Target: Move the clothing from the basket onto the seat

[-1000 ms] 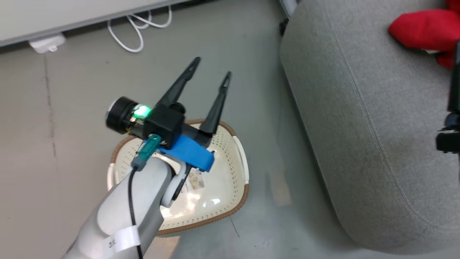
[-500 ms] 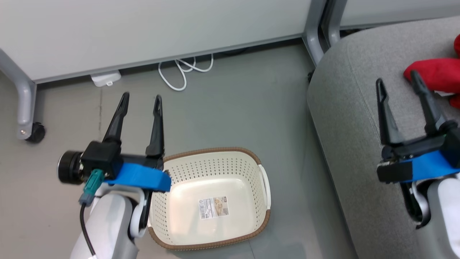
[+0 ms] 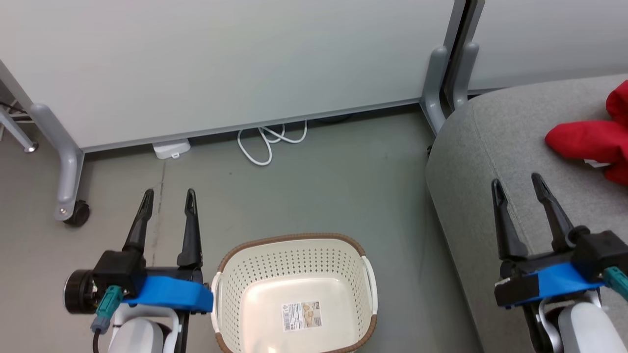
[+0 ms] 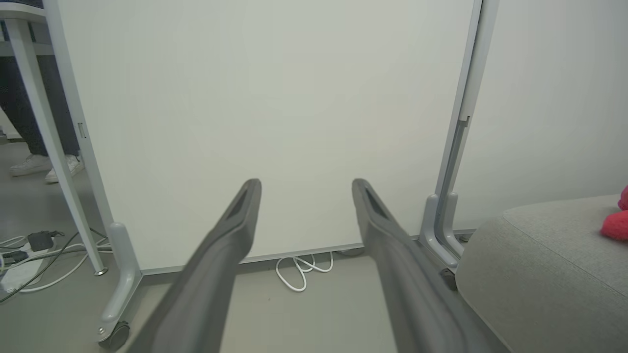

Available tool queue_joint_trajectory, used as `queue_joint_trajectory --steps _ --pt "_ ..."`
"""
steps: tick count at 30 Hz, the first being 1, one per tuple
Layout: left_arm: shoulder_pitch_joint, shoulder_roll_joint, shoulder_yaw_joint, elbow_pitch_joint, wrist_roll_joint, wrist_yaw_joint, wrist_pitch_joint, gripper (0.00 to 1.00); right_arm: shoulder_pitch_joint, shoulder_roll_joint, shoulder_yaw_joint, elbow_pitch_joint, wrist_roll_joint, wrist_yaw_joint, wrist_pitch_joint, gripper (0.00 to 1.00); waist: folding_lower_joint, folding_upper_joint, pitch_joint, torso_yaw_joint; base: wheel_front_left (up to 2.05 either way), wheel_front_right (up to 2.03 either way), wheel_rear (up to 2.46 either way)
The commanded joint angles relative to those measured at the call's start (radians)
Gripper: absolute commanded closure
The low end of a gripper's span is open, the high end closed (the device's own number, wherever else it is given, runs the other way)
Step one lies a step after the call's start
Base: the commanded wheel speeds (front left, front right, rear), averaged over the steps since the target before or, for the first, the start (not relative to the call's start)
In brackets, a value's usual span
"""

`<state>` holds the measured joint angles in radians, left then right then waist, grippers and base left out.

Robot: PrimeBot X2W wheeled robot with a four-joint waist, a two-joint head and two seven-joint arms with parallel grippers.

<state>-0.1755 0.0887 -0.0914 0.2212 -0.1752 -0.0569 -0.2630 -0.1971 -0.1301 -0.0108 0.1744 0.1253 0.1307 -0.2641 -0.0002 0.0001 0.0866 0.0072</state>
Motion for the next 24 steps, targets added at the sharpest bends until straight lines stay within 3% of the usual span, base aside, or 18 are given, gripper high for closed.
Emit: queue_joint_trajectory --steps 1,12,24 --pt "0.028 -0.008 0.018 -0.005 0.011 -0.014 -0.002 0.00 0.038 0.013 -0.008 0.006 0.005 0.000 0.000 0.00 0.0002 -0.0001 -0.022 0.004 0.00 0.00 0.00" --pt "0.112 -0.032 0.081 -0.004 0.011 -0.056 -0.002 0.00 0.145 0.034 -0.044 0.031 0.010 0.000 -0.001 0.00 0.0002 -0.0001 -0.075 0.013 0.00 0.00 0.00" --pt "0.148 -0.038 0.093 0.029 0.012 -0.074 -0.003 0.00 0.176 0.054 -0.059 0.067 0.015 0.000 0.000 0.00 0.0002 -0.0001 -0.089 0.032 0.00 0.00 0.00"
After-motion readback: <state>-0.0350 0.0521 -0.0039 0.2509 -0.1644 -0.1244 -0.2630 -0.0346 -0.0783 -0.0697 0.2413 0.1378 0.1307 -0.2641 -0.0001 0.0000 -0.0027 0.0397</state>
